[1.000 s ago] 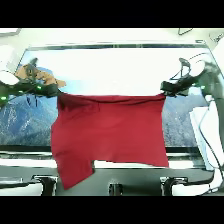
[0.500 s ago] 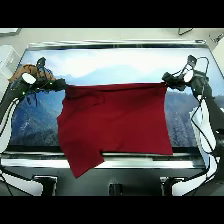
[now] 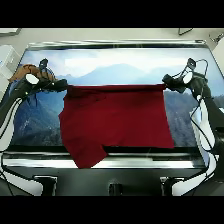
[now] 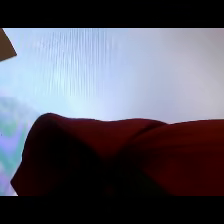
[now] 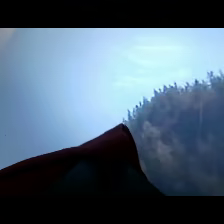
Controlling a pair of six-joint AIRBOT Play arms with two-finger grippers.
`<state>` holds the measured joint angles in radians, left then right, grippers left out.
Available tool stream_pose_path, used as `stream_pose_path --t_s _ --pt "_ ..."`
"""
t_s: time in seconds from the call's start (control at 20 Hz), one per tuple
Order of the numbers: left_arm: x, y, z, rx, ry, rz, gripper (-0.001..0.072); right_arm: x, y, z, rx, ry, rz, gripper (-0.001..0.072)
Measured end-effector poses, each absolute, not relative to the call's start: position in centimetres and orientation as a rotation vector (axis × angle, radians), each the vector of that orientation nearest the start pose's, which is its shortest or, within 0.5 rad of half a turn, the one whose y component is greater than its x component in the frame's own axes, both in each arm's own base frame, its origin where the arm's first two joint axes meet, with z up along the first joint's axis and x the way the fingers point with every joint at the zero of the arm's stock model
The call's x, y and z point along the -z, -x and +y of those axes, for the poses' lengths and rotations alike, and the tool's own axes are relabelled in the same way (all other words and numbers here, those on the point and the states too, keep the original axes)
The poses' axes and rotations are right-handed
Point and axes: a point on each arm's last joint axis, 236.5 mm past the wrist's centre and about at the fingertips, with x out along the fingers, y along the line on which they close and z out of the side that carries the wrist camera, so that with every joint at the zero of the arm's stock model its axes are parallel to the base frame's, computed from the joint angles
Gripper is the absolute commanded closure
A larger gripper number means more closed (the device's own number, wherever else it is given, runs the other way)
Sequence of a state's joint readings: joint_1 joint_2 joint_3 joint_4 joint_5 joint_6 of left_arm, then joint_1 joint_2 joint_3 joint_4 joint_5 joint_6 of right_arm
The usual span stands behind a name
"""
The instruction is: Fold the clothes and pants, and hang the long-sleeved shirts on hangers.
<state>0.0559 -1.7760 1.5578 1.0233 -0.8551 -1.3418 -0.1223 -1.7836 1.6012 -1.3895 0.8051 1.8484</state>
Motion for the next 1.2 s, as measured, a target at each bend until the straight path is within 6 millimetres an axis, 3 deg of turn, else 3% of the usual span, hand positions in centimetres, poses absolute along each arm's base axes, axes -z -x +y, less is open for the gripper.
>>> stream_pose_path --t_s 0.1,0.2,0.35,0.5,0.7,1.05,1.1,1.15,1.2 --pt "1.7 -53.0 -6.5 0.289 0.373 1.096 0.0686 2.1 -54.5 -4.3 0.181 -0.462 1.048 0.0675" --pt "2.1 -49.1 -7.2 0.353 0.376 1.249 0.0685 2.4 -51.1 -4.6 0.165 -0.411 1.184 0.0675" --pt "3.5 -43.1 -8.3 0.428 0.372 1.477 0.0686 4.1 -46.0 -4.6 0.139 -0.350 1.399 0.0675" --pt "5.2 -39.4 -8.2 0.440 0.348 1.619 0.0686 5.4 -42.9 -4.4 0.117 -0.322 1.525 0.0675" --pt "6.4 -37.9 -7.7 0.429 0.328 1.682 0.0686 5.9 -41.3 -4.3 0.102 -0.308 1.592 0.0675" --pt "7.3 -37.3 -7.5 0.420 0.319 1.713 0.0683 6.6 -39.0 -3.8 0.100 -0.319 1.692 0.0668" --pt "7.5 -37.3 -7.5 0.419 0.320 1.717 0.0628 6.8 -38.7 -3.7 0.108 -0.329 1.703 0.0561" --pt "7.5 -37.2 -7.5 0.417 0.322 1.720 0.0403 7.0 -38.5 -3.6 0.114 -0.341 1.714 0.0344" --pt "7.5 -37.1 -7.4 0.415 0.323 1.725 0.0161 7.1 -38.3 -3.6 0.121 -0.346 1.721 0.0175"
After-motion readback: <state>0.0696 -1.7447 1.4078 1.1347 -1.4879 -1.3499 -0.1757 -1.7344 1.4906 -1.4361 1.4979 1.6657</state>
